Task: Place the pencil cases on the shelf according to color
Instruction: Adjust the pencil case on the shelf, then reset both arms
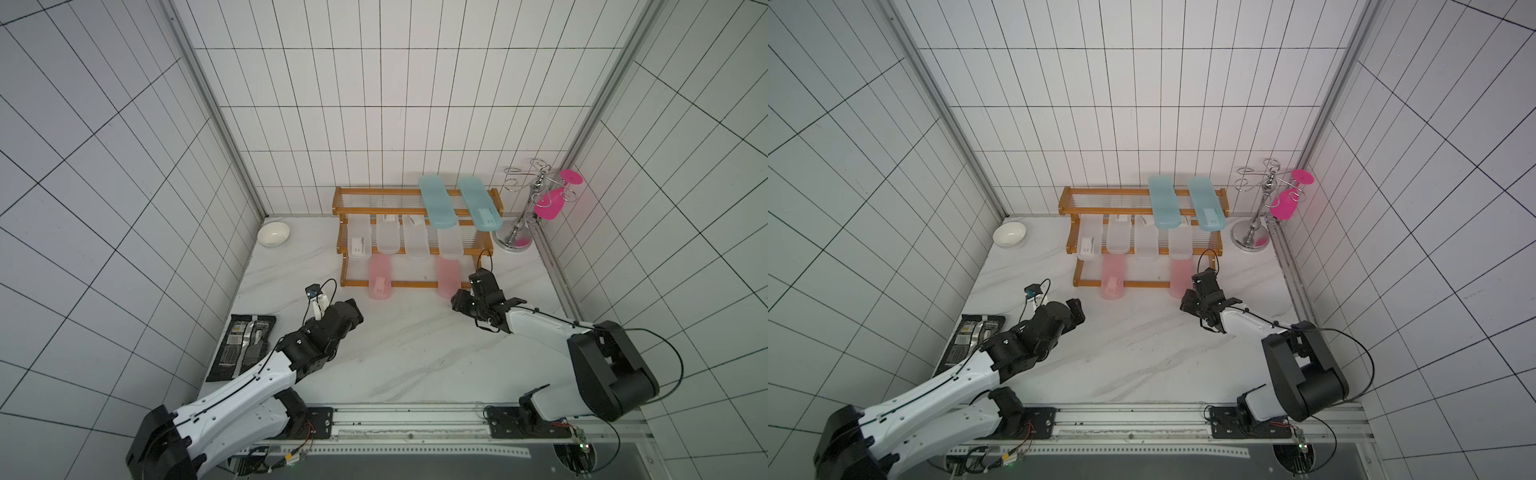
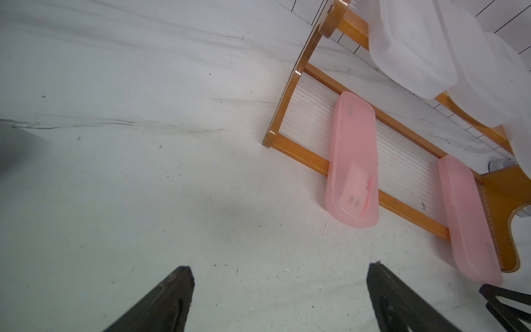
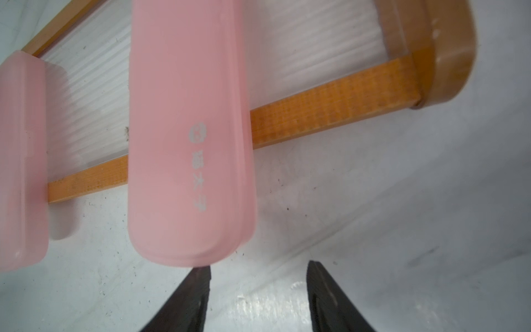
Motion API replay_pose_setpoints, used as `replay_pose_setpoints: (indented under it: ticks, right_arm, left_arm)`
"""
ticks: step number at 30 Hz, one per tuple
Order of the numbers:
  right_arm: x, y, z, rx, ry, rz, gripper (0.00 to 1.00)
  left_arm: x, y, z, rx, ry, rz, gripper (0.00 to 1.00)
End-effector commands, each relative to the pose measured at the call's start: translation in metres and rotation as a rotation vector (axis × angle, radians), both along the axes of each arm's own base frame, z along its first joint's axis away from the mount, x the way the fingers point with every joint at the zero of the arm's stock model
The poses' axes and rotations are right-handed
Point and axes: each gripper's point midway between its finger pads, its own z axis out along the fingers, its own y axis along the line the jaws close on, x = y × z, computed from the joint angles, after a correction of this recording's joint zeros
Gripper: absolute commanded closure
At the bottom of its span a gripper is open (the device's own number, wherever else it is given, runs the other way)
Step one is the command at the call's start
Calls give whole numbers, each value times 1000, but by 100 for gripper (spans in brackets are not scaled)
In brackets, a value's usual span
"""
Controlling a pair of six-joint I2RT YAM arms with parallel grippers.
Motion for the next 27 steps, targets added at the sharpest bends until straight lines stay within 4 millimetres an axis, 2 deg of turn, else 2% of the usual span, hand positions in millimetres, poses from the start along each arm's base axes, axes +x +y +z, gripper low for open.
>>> replay_pose_setpoints:
  ticks: [1,5,10,14,17,20,25,27]
  right_arm:
    - [9,-7,23,-1,-67,-32,30]
    - [-3,-16,21,-28,-50,-36,16]
    - [-19,-38,24,-93,-59,-66,0]
    - [-30,-70,40,-186,-108,-150,1]
    - [-32,-101,63,-273,-168,-232,1]
    - [-32,-130,85,-365,-225,-286,1]
    - [-21,-164,108,-524,-313,-297,1]
    - [-15,-177,110,-578,-326,-292,1]
  left_arm:
    - [1,8,7,21,-21,21,2]
    - [0,16,18,-1,-57,72,2]
    - [2,26,44,29,-142,88,2]
    - [5,43,72,118,-243,135,2]
    - [12,50,94,240,-346,131,2]
    - [19,50,106,405,-407,85,2]
    - [38,67,101,430,-417,112,2]
    - [46,85,95,392,-438,149,2]
